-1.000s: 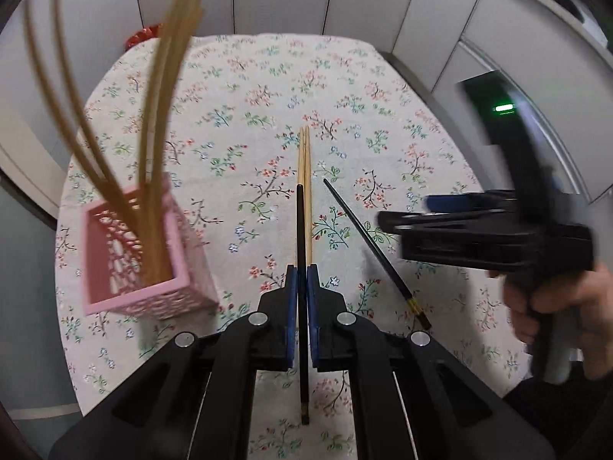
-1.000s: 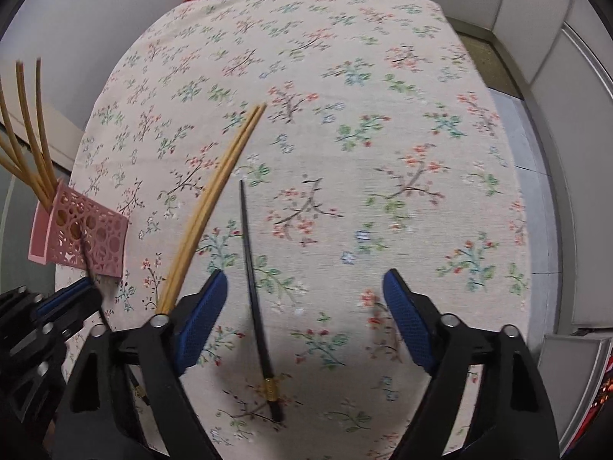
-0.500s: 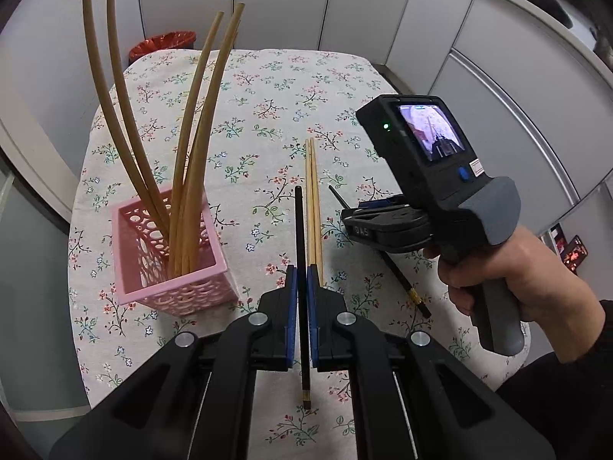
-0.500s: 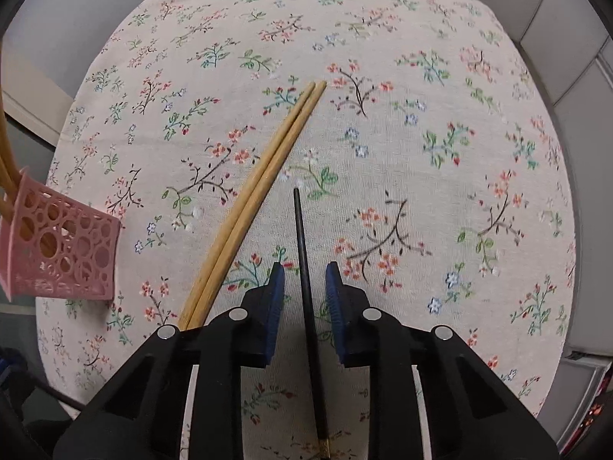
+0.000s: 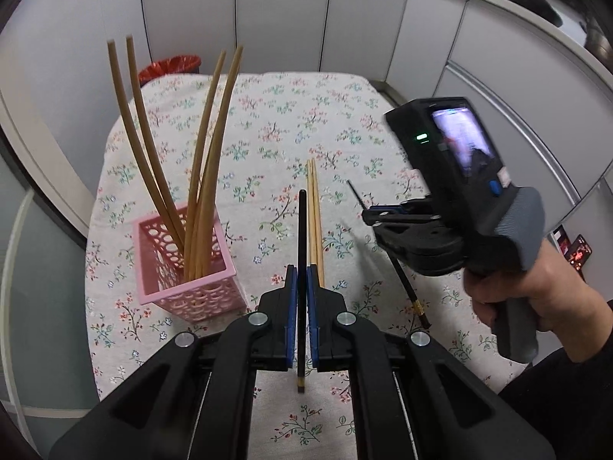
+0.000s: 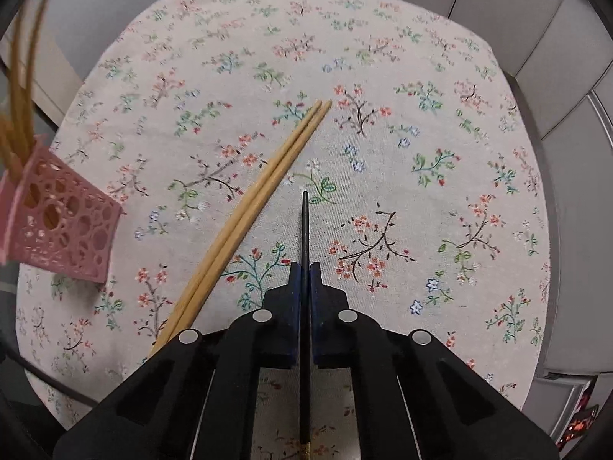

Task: Organize utensils
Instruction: 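Carry both chopsticks over the pink basket and release them inside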

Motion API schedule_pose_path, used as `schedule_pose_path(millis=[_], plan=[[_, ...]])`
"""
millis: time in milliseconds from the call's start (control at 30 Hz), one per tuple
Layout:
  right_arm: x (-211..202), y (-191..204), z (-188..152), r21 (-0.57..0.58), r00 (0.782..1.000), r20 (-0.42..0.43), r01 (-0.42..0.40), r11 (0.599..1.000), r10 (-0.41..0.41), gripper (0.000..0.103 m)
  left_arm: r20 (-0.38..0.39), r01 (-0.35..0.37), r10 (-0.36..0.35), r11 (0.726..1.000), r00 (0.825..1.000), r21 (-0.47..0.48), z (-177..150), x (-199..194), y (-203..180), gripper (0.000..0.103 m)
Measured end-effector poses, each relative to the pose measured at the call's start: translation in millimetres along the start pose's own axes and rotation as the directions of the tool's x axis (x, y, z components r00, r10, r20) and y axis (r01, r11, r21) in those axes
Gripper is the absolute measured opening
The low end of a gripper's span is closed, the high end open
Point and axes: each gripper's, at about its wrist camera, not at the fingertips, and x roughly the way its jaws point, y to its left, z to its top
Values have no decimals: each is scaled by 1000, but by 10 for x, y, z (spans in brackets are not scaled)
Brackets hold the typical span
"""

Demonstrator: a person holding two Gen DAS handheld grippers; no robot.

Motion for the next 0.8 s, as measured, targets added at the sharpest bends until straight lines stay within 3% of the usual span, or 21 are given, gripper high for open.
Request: schedule_pose_path(millis=[167, 333, 533, 800], plan=[[-480, -69, -118, 18, 993, 117, -36, 999, 34, 4, 62, 2, -3, 1000, 998, 18, 24, -201, -78, 5], [-942, -185, -248, 33, 969, 233, -86, 996, 76, 4, 133, -17, 12, 999, 991, 33, 56, -382, -150, 5], [-1382, -195, -316, 24, 923, 368, -129, 991, 112, 4, 219, -21, 18, 1000, 976, 8, 112, -614, -113, 5], [-1784, -182, -342, 2, 870, 469, -174, 985, 153, 4, 336, -29, 39, 999, 941, -34, 203, -970, 24, 5]])
